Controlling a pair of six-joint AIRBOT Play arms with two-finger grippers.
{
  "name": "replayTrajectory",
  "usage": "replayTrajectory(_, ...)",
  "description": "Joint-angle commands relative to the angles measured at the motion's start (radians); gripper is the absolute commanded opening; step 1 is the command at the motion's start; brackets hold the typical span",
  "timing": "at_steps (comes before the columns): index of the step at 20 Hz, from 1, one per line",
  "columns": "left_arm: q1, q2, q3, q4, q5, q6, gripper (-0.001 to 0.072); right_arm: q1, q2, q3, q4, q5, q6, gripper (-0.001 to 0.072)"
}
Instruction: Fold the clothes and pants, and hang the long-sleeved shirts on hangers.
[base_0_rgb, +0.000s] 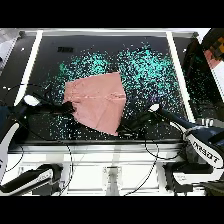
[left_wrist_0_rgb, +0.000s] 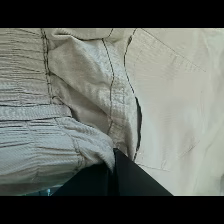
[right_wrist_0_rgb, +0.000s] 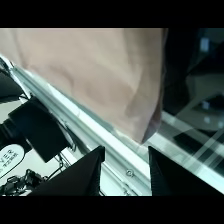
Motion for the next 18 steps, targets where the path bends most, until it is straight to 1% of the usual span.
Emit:
replayTrajectory(1, 0.000, 0.000, 0.001, 0.000, -0.006, 0.000, 0.0011, 0.001, -0.020, 0.001, 0.006, -0.025, -0.008, 0.0305)
replayTrajectory(9, 0.000, 0.000, 0.001, 0.000, -0.008, 0.000, 0.0011, 0.001, -0.029, 0.000, 0.030, -0.065, -0.024, 0.0299)
replayTrajectory(10, 0.000, 0.000, 0.001, 0.000, -0.008, 0.000, 0.0011, 0.001, -0.029, 0.000, 0.031, -0.067, -0.027, 0.0247)
replayTrajectory(11, 0.000, 0.000, 0.001, 0.000, -0.008, 0.000, 0.0011, 0.001, -0.029, 0.001, 0.032, -0.066, -0.035, 0.0223)
replayTrajectory(13, 0.000, 0.000, 0.001, 0.000, -0.008, 0.000, 0.0011, 0.001, -0.029, 0.000, 0.041, -0.062, -0.043, 0.0218)
replayTrajectory(14, 0.000, 0.000, 0.001, 0.000, -0.008, 0.000, 0.0011, 0.001, -0.029, 0.000, 0.052, -0.060, -0.052, 0.0164)
replayTrajectory(15, 0.000, 0.000, 0.001, 0.000, -0.008, 0.000, 0.0010, 0.001, -0.029, 0.000, 0.064, -0.059, -0.070, 0.0129)
replayTrajectory(16, 0.000, 0.000, 0.001, 0.000, -0.008, 0.000, 0.0011, 0.001, -0.029, 0.001, 0.076, -0.056, -0.078, 0.0079)
replayTrajectory(17, 0.000, 0.000, 0.001, 0.000, -0.008, 0.000, 0.0011, 0.001, -0.028, 0.001, 0.084, -0.048, -0.087, 0.0007)
replayTrajectory(18, 0.000, 0.000, 0.001, 0.000, -0.010, 0.000, 0.0011, 0.001, -0.028, 0.001, 0.084, -0.027, -0.097, 0.0005)
